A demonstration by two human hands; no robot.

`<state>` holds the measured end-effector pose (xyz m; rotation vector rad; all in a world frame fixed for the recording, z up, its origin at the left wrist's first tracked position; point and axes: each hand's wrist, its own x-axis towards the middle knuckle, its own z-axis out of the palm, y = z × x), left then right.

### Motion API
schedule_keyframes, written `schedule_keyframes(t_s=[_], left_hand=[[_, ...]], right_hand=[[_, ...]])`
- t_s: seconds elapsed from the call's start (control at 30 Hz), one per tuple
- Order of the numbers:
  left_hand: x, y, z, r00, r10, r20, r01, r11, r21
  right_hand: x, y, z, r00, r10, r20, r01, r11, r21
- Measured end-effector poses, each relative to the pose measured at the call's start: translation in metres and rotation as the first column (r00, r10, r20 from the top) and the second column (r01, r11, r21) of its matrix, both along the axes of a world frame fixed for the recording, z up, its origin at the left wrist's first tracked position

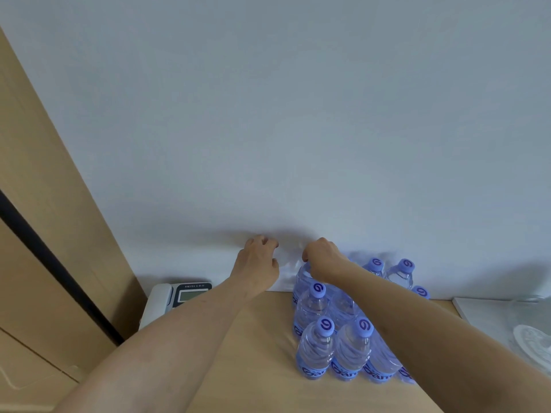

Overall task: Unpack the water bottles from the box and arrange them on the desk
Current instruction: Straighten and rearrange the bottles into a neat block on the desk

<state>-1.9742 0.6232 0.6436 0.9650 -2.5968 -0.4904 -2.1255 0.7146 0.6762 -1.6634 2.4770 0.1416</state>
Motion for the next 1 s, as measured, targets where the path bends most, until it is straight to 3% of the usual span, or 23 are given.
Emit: schedule_keyframes(t_s=[0.27,0.5,0.7,0.87,1.0], left_hand=[[0.0,0.0,0.001,1.0,-0.005,-0.007,0.005,1.0,-0.011],[-0.006,0.003,0.001,1.0,-0.017,-0.004,0.017,1.0,-0.016],[-0.01,0.005,0.001,1.0,-0.009,0.017,0.009,0.999,-0.031],[-0.015,0.009,0.008,0.999,-0.001,0.048,0.003,0.999,-0.045],[-0.026,0.011,0.029,0.998,-0.004,0.062,0.009,0.997,-0.079]], right_hand=[[0.002,-0.003,-0.004,0.999,0.034,-0.022,-0.033,0.999,0.006],[-0.004,-0.002,-0.013,0.998,-0.068,0.019,0.069,0.996,-0.06],[-0.001,-0.001,-0.011,1.0,-0.024,-0.017,0.023,0.999,-0.042],[-0.003,0.007,-0.009,0.999,-0.034,0.039,0.035,0.999,-0.025],[-0.012,0.019,0.007,0.99,-0.026,0.141,0.042,0.993,-0.106]])
